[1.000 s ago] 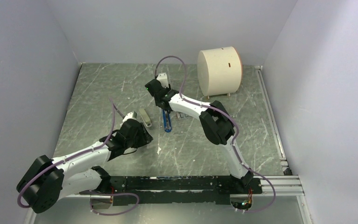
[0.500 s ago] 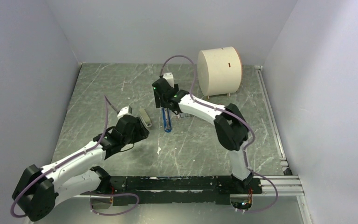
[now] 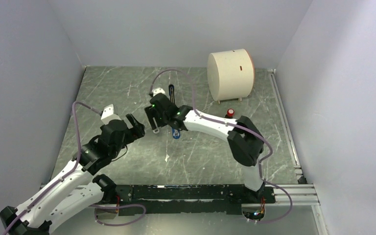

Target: Load the staples into the stapler

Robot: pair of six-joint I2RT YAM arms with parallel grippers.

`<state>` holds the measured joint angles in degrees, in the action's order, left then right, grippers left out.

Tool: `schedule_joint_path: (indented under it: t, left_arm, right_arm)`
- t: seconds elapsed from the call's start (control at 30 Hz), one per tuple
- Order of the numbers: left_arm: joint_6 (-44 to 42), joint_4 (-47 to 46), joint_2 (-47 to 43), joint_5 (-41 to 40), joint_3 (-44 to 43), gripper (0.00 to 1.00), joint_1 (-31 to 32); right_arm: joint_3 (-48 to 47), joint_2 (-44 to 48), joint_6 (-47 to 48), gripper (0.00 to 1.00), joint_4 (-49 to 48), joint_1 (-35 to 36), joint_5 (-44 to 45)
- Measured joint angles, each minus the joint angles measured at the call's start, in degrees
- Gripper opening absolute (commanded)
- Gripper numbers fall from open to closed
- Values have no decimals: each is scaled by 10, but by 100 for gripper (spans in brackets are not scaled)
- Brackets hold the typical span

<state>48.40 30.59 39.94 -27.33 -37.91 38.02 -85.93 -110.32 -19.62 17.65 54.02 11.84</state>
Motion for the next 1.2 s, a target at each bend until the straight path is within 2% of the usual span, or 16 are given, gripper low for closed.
schedule_joint_path:
  t: [0.1,0.3,0.5,0.67,0.77,0.93,1.0,1.03,1.1,1.2]
  left_arm:
    - [4,28,-6,-21,0,95,0]
    - [32,68,-4,-40,19,84,0]
    - [46,70,-13,-38,48,77,0]
    - [55,67,0,-28,64,77,0]
    - [57,56,2,-17,74,82,0]
    - [64,25,9,11,97,88,0]
    - [67,5,20,31,110,97,0]
    - [67,-2,25,39,115,97,0]
    - [68,-28,37,63,132,95,0]
    - [69,-69,58,95,156,86,0]
  right_arm:
    - [-18,-40,7,64,-3,20,-20]
    - [-61,-108,14,50,5,20,-36]
    - [-73,-124,21,38,7,19,-38]
    - [-85,-133,20,26,11,19,-33]
    - [-84,-133,17,24,10,19,-31]
    - [-40,-104,-8,23,-7,19,-31]
    - [-6,-79,-25,23,-6,18,-36]
    - [14,-64,-37,23,-7,17,-41]
    - [54,-34,-62,22,-11,16,-53]
    - [117,12,-106,20,-31,12,-73]
